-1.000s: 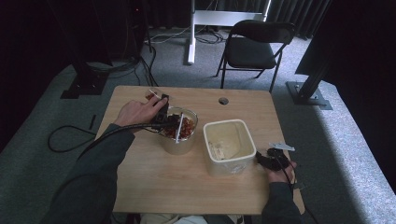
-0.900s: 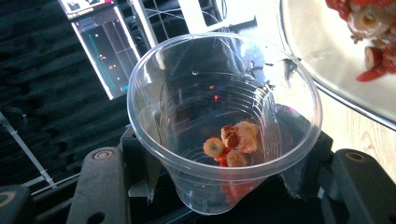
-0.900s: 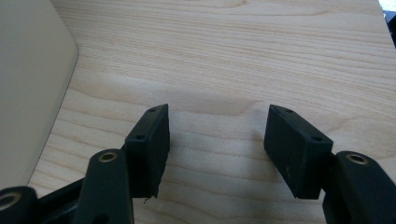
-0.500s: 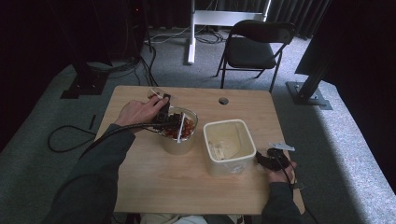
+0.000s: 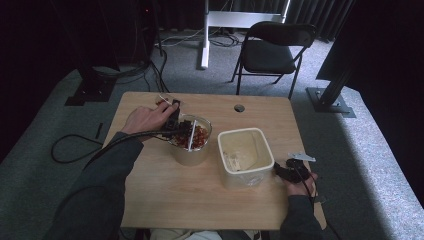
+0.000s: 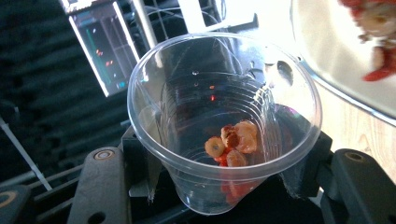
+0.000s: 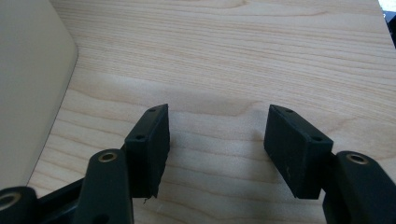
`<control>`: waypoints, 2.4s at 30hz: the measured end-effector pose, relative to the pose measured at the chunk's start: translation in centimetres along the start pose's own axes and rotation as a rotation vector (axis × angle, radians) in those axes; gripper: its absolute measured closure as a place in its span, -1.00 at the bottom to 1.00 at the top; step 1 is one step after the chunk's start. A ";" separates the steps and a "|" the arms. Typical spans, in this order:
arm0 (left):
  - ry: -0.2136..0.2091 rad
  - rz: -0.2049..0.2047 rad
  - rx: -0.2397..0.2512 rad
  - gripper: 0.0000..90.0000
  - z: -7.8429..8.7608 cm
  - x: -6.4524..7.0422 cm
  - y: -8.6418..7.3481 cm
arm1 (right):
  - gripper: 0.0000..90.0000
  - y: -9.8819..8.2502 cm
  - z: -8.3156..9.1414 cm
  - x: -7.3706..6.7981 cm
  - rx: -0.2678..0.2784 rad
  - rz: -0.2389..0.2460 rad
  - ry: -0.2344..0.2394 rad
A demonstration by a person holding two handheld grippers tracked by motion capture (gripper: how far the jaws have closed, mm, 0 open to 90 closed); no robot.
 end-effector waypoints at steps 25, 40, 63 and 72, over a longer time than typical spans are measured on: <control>-0.010 -0.001 0.010 -0.09 -0.1 0.4 0.2 | -0.12 0.0 0.0 0.0 0.001 0.000 0.001; -0.130 0.403 0.172 -0.11 0.6 -1.1 -0.2 | -0.12 0.0 0.0 0.0 0.001 0.001 0.001; -0.472 1.113 0.635 -0.12 1.8 -4.3 -1.6 | -0.12 0.0 0.0 0.0 0.001 0.001 0.000; -0.496 1.142 0.679 -0.12 2.4 -4.9 -0.6 | -0.12 0.0 -0.1 0.0 0.002 -0.001 0.001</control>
Point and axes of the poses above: each handheld gripper's, and its own axes: z roughly backward along the jaws, y roughly out of its top, x roughly to its right, the point moved 7 cm from there along -z, roughly forward along the jaws, and after that the axes turned 6 degrees about -z, right-handed, at the moved point
